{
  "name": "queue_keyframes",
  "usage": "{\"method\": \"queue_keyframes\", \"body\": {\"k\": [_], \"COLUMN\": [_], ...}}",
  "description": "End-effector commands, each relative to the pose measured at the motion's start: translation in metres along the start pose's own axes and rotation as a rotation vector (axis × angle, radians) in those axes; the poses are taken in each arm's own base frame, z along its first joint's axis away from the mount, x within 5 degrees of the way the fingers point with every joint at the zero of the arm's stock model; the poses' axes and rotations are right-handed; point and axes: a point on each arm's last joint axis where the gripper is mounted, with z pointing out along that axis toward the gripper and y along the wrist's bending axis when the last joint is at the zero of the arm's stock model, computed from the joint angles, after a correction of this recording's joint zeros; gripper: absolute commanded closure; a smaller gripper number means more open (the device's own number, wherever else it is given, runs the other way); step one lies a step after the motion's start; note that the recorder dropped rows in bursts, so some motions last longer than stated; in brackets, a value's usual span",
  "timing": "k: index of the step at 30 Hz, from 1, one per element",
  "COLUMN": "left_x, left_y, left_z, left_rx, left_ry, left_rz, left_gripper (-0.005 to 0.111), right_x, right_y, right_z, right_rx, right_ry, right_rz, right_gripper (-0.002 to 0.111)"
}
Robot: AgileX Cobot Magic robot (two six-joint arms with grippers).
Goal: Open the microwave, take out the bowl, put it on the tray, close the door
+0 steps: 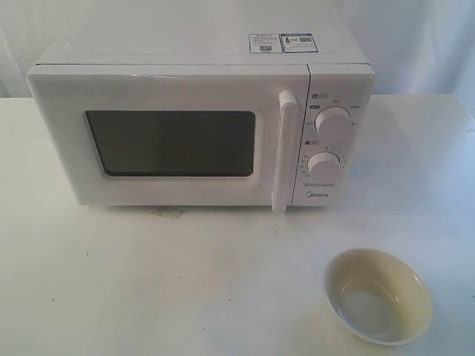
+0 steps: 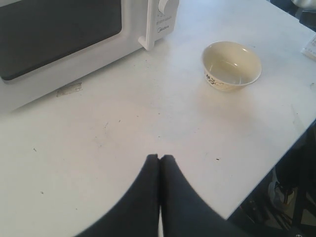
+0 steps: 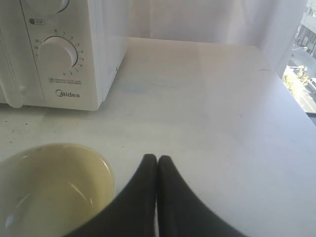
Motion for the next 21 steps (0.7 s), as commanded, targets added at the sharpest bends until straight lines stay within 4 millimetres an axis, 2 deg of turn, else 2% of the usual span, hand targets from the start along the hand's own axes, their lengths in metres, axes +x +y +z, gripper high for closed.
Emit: {"method": "queue_keyframes", "body": {"k": [1,5,10,17,21], "left_x": [0.003,0.000,-0.008,0.033,0.046], "left_y": [-0.003,0.004,0.036,0.078,0.091], "left_z": [0.000,0.004,0.012,0.034,0.036], "left_rx": [0.026,-0.032,-0.290,-0.577,-0.678], "left_ry": [0.018,-0.068,-0.438,-0.615,-0.708], "left_rz": [-0.006,-0.013,-0.126,-0.286,-0.397], "left_gripper": [0.107,0.107,0.107,0.107,0.107], "right_x": [0.001,0.001,0.001,0.001,0.001], "right_y": [0.000,0.000,0.000,0.000,0.000], "right_z": [0.000,0.000,0.000,0.000,0.000], "right_rx": [0.005,0.005,0.005,0.005,0.005], "right_ry": [0.002,0.002,0.002,0.002,0.002], "right_rz": [0.002,0.002,0.002,0.002,0.002], "right_gripper": [0.108,0.108,0.108,0.108,0.108]}}
